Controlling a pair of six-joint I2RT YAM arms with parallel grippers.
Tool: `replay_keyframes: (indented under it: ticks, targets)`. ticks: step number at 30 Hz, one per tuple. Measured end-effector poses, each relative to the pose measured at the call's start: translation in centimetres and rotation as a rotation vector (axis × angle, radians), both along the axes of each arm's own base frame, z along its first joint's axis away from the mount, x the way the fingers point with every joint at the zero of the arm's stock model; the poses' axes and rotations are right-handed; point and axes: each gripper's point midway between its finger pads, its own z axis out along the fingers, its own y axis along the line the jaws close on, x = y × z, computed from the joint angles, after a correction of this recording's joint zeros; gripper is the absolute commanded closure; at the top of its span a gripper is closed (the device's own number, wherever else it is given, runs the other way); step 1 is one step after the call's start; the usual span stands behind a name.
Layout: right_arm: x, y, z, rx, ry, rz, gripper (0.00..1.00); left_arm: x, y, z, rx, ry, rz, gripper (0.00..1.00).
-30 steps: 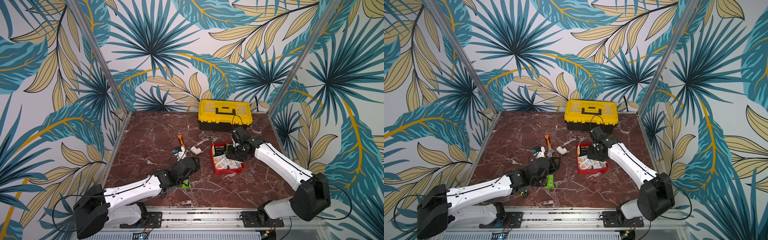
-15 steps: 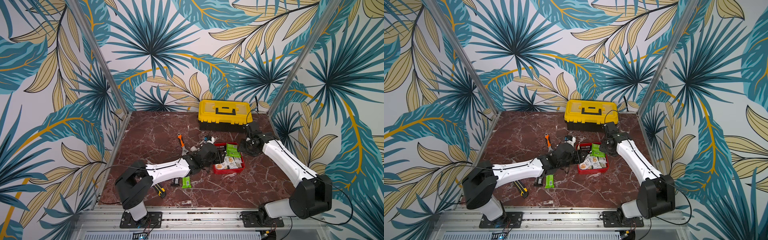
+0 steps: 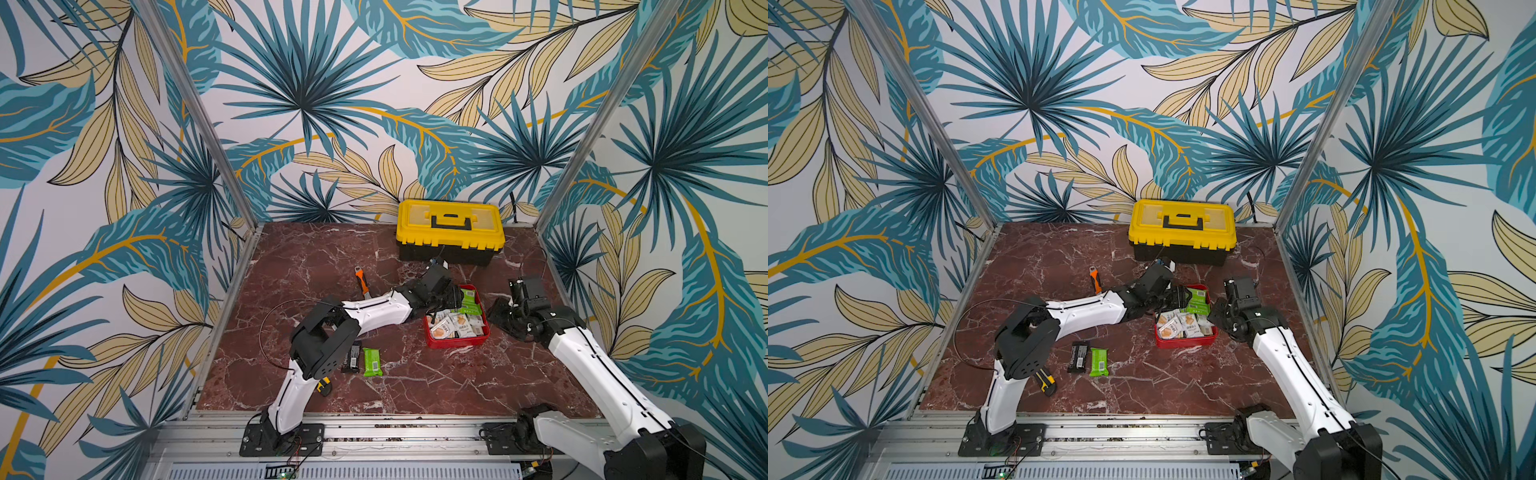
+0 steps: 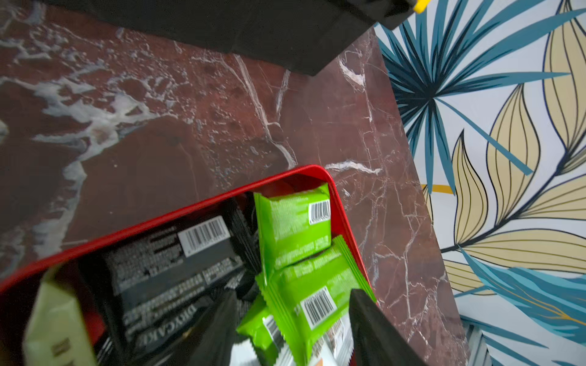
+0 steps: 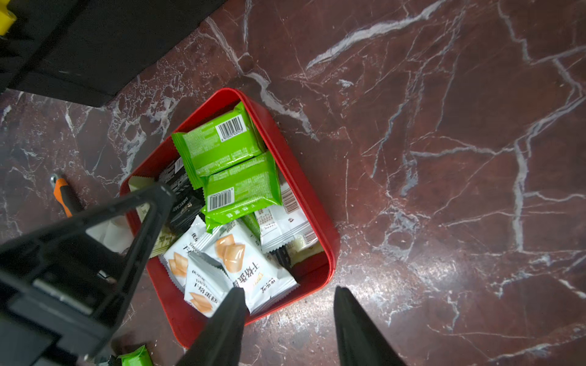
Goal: Take the cookies out of the storage box
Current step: Pick up the cookie from the storage box.
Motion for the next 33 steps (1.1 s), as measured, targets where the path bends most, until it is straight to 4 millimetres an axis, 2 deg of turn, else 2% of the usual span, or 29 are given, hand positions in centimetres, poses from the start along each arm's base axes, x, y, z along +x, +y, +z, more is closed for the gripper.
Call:
replay_keyframes:
  ticks: [5, 11, 24, 27, 33]
  targets:
    - [0.3, 0.3, 0.8, 0.024, -0.044, 0.002, 0.51, 1.1, -0.4, -0.8, 0.009, 0.011, -0.010, 0.43]
    - [0.4, 0.6, 1.0, 0.039, -0.051, 0.008, 0.51, 1.5, -1.2, -3.2, 0.007, 0.056, -0.040, 0.46]
    - [0.4, 0.8, 1.0, 0.049, -0.053, 0.015, 0.51, 1.8, -2.6, -3.3, -0.050, 0.072, -0.070, 0.69]
    - [0.4, 0.8, 1.0, 0.052, -0.052, 0.017, 0.51, 1.9, -2.7, -3.0, -0.064, 0.070, -0.070, 0.76]
    - [0.4, 1.0, 1.0, 0.060, -0.051, 0.024, 0.51, 2.1, -3.3, -2.2, -0.108, 0.059, -0.071, 0.83]
